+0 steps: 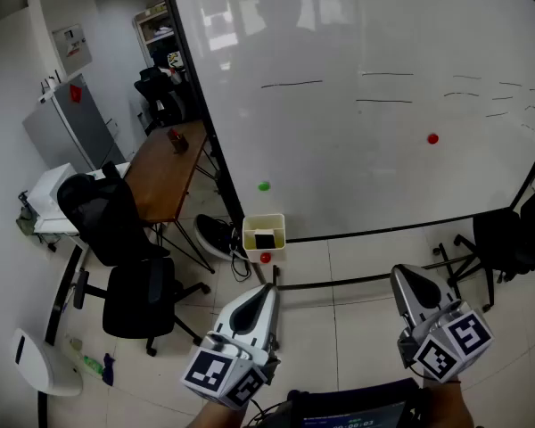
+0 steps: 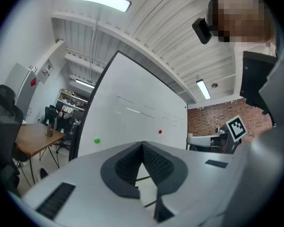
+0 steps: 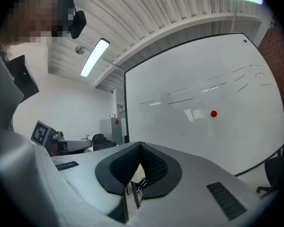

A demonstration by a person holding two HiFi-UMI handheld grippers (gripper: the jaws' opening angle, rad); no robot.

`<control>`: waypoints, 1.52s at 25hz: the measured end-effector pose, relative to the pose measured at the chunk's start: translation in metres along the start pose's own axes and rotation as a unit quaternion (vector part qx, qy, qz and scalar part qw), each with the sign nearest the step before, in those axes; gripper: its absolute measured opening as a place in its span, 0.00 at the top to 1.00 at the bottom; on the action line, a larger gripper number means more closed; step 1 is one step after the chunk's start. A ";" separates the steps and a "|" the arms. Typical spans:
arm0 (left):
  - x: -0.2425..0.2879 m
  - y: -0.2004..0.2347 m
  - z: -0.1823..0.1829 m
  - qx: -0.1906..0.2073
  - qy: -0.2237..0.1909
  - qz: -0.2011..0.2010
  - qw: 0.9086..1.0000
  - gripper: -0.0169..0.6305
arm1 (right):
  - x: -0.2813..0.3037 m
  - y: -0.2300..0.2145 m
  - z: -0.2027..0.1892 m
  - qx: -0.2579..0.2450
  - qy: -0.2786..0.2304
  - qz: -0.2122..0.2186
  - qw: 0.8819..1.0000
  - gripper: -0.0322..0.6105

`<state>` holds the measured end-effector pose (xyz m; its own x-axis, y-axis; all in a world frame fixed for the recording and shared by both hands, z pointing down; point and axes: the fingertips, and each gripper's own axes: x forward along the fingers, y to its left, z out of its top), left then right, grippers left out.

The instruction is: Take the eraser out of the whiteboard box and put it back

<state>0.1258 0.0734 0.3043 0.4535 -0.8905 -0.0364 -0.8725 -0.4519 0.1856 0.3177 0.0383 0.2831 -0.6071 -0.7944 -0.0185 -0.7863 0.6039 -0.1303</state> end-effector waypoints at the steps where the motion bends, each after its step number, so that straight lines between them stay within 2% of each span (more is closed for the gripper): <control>1: -0.004 0.009 0.003 0.002 -0.002 0.001 1.000 0.94 | 0.007 0.007 -0.001 0.000 -0.001 0.000 1.000 0.91; 7: -0.026 0.052 0.006 0.008 0.004 0.005 1.000 0.94 | 0.040 0.037 -0.012 0.005 -0.004 0.000 1.000 0.91; 12: -0.025 0.080 0.003 0.003 0.006 0.021 1.000 0.94 | 0.069 0.052 -0.024 0.005 0.012 0.022 1.000 0.91; 19: 0.021 0.110 0.009 0.012 0.006 0.039 0.999 0.94 | 0.130 0.029 -0.028 0.019 0.009 0.050 0.999 0.91; 25: 0.069 0.146 0.035 0.035 0.007 0.056 0.998 0.94 | 0.191 0.005 -0.012 0.026 -0.005 0.071 0.997 0.91; 30: 0.092 0.181 0.036 0.036 0.014 0.060 0.997 0.94 | 0.236 0.003 -0.023 0.037 0.004 0.080 0.996 0.91; 35: 0.102 0.243 0.046 0.028 0.013 0.038 0.999 0.94 | 0.289 0.029 -0.026 0.026 0.006 0.066 0.997 0.91; 38: 0.098 0.280 0.046 0.021 0.018 0.008 1.000 0.94 | 0.318 0.041 -0.031 0.024 -0.001 0.026 0.999 0.91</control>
<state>-0.0822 -0.1424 0.3079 0.4456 -0.8952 0.0020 -0.8860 -0.4407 0.1445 0.0887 -0.1875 0.3029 -0.6460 -0.7628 -0.0293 -0.7476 0.6400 -0.1775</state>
